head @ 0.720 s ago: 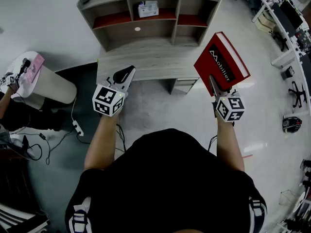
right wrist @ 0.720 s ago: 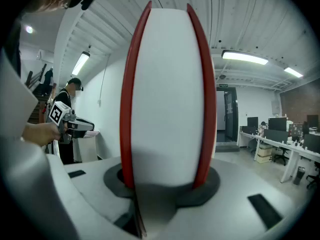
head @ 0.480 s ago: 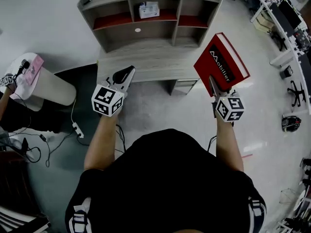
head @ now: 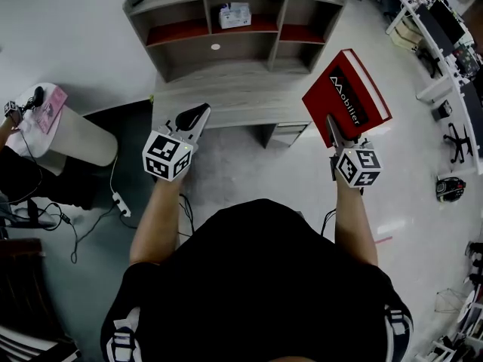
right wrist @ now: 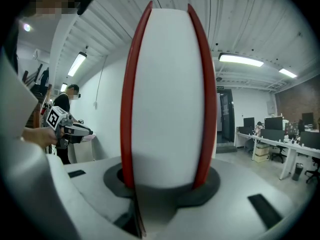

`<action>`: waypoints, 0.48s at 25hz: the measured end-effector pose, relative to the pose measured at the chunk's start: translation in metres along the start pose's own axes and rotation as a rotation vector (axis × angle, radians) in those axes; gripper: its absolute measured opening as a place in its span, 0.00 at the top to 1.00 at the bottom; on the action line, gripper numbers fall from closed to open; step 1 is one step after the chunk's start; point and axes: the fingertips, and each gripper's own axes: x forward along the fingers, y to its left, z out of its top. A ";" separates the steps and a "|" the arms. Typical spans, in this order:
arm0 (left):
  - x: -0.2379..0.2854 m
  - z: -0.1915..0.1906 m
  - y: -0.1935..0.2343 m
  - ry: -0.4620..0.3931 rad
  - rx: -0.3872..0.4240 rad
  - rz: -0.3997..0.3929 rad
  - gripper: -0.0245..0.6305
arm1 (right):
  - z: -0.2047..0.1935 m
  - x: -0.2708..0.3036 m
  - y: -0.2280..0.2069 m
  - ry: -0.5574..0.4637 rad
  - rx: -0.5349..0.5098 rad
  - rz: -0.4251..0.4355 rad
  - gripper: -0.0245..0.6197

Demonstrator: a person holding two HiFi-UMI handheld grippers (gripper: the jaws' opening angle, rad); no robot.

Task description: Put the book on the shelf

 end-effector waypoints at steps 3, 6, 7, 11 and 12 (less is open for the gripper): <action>-0.005 0.002 -0.003 -0.001 0.005 -0.003 0.93 | 0.003 -0.005 0.002 -0.006 0.003 -0.004 0.69; -0.008 -0.003 -0.001 0.002 0.004 -0.009 0.93 | 0.002 -0.004 0.006 -0.002 0.004 -0.006 0.69; -0.009 -0.005 0.004 0.003 0.003 -0.009 0.93 | 0.001 0.001 0.008 0.001 0.005 -0.006 0.69; -0.010 -0.012 0.020 0.010 -0.005 -0.016 0.93 | -0.001 0.015 0.014 0.016 0.023 -0.014 0.69; -0.009 -0.012 0.021 0.015 -0.005 -0.020 0.93 | -0.001 0.016 0.013 0.016 0.027 -0.017 0.69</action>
